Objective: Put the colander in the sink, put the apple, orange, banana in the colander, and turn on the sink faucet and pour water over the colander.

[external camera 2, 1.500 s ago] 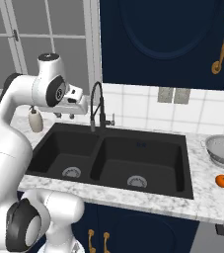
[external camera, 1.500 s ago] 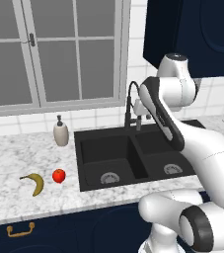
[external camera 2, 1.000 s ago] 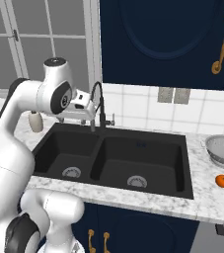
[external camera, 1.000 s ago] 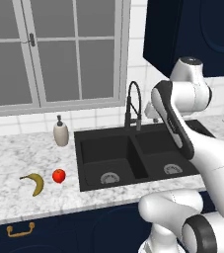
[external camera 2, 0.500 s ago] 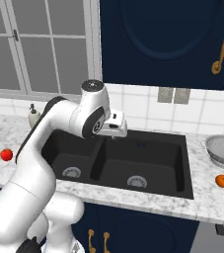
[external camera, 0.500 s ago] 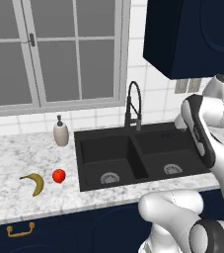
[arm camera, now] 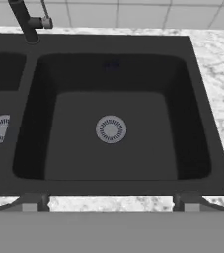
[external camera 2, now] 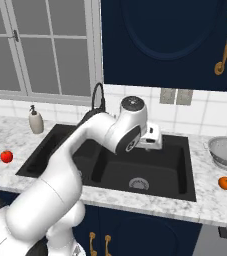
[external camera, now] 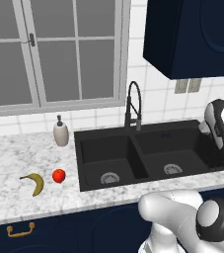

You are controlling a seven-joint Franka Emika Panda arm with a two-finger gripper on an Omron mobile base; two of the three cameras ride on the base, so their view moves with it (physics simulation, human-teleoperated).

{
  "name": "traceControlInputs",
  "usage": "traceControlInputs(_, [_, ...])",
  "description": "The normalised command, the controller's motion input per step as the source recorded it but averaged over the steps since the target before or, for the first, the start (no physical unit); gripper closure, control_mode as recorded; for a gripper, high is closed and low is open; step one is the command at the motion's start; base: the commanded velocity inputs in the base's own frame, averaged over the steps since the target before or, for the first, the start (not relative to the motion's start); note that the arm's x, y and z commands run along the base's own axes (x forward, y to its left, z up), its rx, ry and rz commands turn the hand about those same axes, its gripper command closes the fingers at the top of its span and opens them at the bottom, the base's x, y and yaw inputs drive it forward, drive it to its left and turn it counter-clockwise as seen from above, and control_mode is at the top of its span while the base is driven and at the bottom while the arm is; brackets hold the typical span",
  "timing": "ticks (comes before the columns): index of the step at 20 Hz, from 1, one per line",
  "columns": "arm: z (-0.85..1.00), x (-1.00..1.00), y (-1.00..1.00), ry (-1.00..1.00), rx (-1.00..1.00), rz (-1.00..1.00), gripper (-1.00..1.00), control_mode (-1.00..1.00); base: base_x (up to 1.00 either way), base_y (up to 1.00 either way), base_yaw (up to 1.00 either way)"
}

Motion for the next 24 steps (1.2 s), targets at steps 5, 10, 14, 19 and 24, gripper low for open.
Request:
traceControlInputs(5, [-0.08,0.13,-1.0,-0.09,0.0,-0.01,-1.0,-1.0,0.0,0.0,0.0])
traceControlInputs(10, [-0.02,0.13,-0.98,-0.1,-0.02,-0.02,-1.0,-1.0,0.0,0.0,0.0])
traceControlInputs(14, [-0.01,0.3,-0.76,-0.06,-0.1,0.0,-1.0,-1.0,0.0,0.0,0.0])
traceControlInputs(19, [-0.06,0.46,-0.55,-0.01,-0.2,0.0,-1.0,-1.0,0.0,0.0,0.0])
traceControlInputs(24, [-0.2,0.35,-0.49,0.0,-0.13,0.0,-1.0,-1.0,0.0,0.0,0.0])
